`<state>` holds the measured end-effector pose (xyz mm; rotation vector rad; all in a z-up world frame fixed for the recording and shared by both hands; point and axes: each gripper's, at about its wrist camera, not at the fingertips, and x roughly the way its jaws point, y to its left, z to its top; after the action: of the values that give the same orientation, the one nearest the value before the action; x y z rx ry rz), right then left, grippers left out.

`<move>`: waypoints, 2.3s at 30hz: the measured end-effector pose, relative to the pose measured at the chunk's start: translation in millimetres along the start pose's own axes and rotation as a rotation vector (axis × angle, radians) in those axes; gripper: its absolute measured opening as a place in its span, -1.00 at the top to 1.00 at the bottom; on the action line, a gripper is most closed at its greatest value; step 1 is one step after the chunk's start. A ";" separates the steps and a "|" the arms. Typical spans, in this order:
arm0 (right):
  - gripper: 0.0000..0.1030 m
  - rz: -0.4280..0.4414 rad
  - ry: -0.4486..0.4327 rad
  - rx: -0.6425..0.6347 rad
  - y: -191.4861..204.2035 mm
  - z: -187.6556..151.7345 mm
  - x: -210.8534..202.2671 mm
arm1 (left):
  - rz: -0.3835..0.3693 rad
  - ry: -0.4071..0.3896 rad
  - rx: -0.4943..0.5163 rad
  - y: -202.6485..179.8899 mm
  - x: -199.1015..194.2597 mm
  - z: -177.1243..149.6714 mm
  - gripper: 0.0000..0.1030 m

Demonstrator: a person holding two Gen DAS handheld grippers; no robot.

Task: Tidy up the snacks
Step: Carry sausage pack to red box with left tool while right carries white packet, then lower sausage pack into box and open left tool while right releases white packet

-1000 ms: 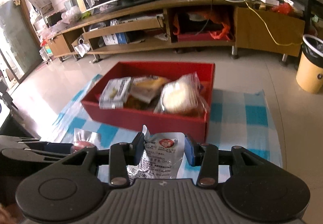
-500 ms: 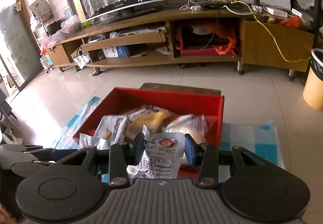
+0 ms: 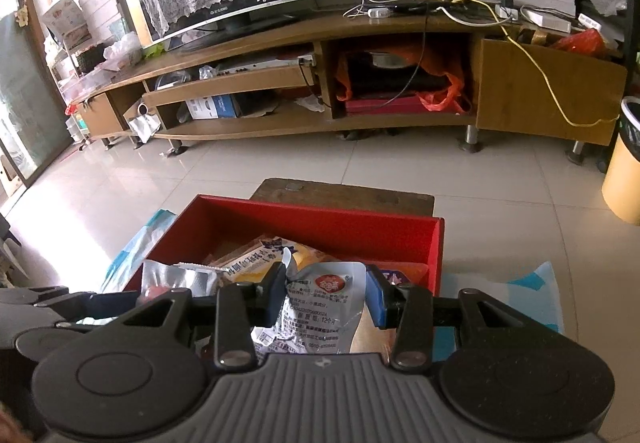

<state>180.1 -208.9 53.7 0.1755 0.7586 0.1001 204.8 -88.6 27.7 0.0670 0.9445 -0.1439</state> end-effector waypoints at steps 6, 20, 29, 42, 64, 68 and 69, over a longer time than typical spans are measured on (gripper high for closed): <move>0.20 -0.011 0.000 -0.002 -1.8 2.9 6.2 | 0.006 0.007 -0.003 -1.0 10.1 6.5 -0.44; 0.20 -0.024 0.021 0.000 -2.7 7.0 24.9 | 0.012 0.002 -0.017 -1.0 18.5 14.2 -0.45; 0.20 -0.029 0.038 -0.004 -2.3 6.9 32.0 | 0.016 0.001 -0.018 -1.8 20.9 15.1 -0.45; 0.20 -0.032 0.062 0.018 -6.9 5.4 38.2 | 0.015 0.009 -0.025 0.6 25.0 17.1 -0.47; 0.19 -0.033 0.071 0.022 -5.0 3.3 38.0 | 0.056 0.017 -0.045 5.4 27.0 19.8 -0.70; 0.19 -0.034 0.069 0.022 -5.2 3.4 36.9 | 0.070 0.003 -0.052 7.6 22.8 21.5 -0.80; 0.19 -0.034 0.069 0.023 -5.4 3.3 36.4 | 0.070 0.000 -0.055 8.6 21.9 22.0 -0.80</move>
<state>208.7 -209.0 30.5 0.1818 0.8318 0.0660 236.4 -84.8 22.8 0.0496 0.9445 -0.0534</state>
